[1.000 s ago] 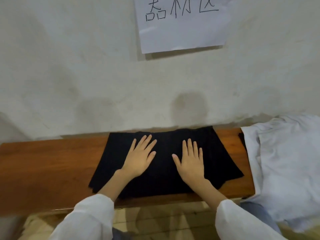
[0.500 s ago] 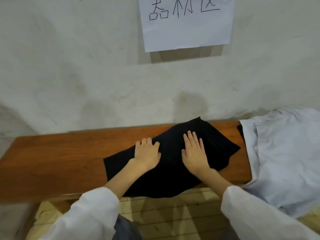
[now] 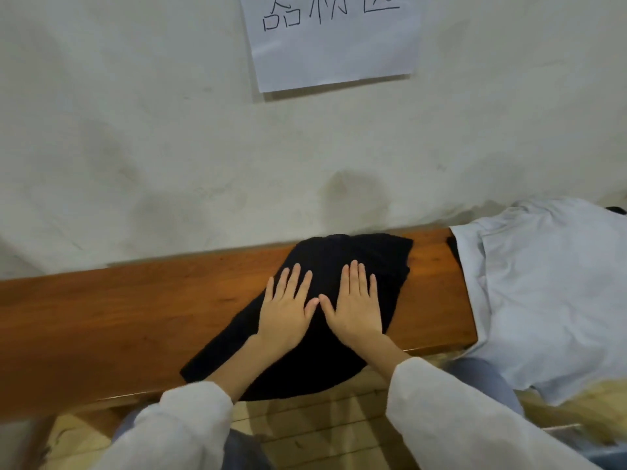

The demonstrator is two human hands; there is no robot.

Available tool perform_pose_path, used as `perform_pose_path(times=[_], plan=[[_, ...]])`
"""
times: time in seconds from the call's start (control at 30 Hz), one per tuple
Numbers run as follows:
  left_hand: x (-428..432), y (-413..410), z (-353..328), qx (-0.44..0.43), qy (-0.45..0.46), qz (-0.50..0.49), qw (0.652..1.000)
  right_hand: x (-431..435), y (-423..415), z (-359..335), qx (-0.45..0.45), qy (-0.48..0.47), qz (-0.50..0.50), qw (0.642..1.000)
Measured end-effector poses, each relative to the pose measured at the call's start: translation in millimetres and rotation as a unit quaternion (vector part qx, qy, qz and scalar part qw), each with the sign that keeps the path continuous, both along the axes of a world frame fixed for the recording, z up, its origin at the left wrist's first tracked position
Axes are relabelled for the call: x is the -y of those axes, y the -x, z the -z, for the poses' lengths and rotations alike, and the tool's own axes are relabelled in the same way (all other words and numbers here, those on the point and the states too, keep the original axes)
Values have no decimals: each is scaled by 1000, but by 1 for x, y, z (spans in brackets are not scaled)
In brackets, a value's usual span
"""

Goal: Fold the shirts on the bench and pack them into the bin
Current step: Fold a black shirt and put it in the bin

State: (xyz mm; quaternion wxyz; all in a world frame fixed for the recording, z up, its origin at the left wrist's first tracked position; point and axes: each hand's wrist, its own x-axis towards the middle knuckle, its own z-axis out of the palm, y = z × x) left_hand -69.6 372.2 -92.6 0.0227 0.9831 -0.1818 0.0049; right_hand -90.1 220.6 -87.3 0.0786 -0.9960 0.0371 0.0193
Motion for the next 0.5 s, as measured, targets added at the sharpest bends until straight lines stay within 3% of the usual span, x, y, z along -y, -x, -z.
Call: perform_pose_path(times=[0.1,0.2,0.33,0.4,0.5], plan=[[7,26,2,10,4,-65,998,16,-8,1,-7,5,-150,989],[1,34,-8,31,2,-62,998,27,-9,-1,-1,-8,-238,971],[-11,10,-8,68,20,70,995,32,-8,-5,71,-60,-166,982],[-18,1,-3,43,3,132,990,42,-6,-7,27,-53,-138,989],[-22,0,2,-1,14,138,990,52,2,-4,-24,-21,-152,988]])
